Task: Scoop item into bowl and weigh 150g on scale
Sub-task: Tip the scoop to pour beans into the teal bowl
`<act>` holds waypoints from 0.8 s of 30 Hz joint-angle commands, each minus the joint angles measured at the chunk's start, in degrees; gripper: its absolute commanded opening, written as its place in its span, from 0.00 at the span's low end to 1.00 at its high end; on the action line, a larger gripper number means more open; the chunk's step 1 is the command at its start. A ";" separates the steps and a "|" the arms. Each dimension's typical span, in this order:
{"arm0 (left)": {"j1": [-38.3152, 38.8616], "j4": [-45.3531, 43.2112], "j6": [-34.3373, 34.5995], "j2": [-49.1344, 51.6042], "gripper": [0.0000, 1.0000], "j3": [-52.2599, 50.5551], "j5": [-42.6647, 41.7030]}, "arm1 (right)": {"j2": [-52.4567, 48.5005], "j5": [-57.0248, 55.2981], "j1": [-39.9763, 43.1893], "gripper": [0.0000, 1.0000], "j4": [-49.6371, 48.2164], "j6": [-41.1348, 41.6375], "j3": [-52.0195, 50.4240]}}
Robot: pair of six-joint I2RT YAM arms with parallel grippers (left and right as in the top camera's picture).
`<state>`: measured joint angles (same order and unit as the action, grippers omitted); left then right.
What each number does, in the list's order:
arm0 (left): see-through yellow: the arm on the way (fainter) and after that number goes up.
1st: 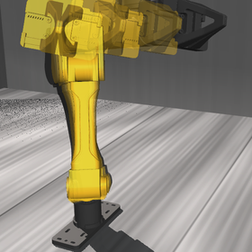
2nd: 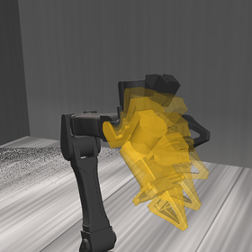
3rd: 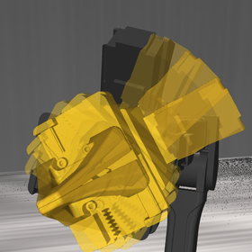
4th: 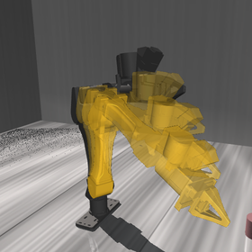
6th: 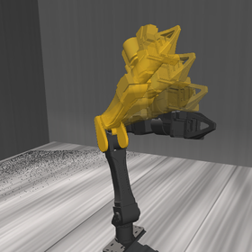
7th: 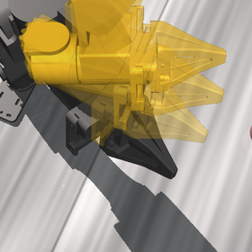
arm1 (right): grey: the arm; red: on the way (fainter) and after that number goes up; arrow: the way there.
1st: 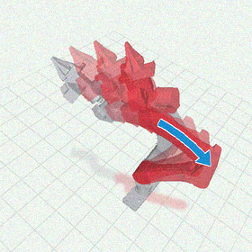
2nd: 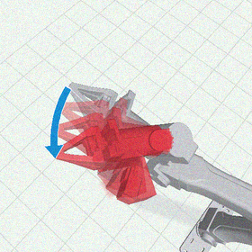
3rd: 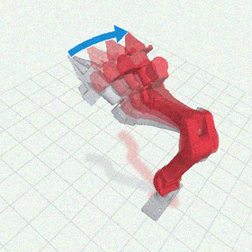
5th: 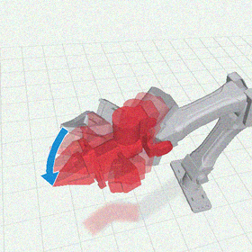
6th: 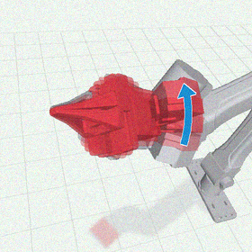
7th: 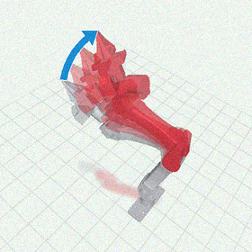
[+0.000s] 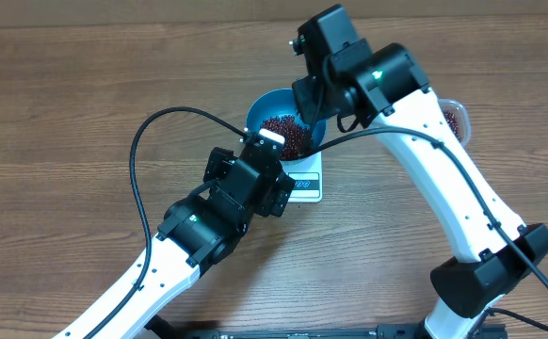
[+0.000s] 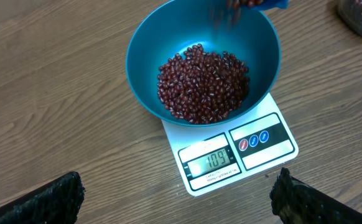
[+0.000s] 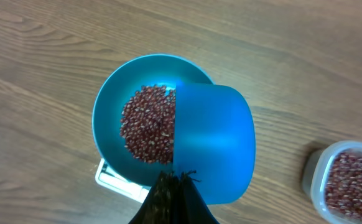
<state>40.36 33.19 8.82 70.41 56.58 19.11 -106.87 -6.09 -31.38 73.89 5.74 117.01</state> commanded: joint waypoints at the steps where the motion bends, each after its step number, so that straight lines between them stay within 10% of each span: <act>1: -0.22 -0.20 0.02 -0.02 1.00 1.33 0.35 | 2.21 -8.11 -3.61 0.04 -1.11 0.48 1.95; 24: -0.22 -0.20 0.02 -0.02 1.00 1.33 0.35 | 2.21 -11.58 -5.27 0.04 -1.46 0.48 1.95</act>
<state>40.36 33.17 8.82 70.41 56.58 19.11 -106.87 -16.01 -36.69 72.88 5.82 117.01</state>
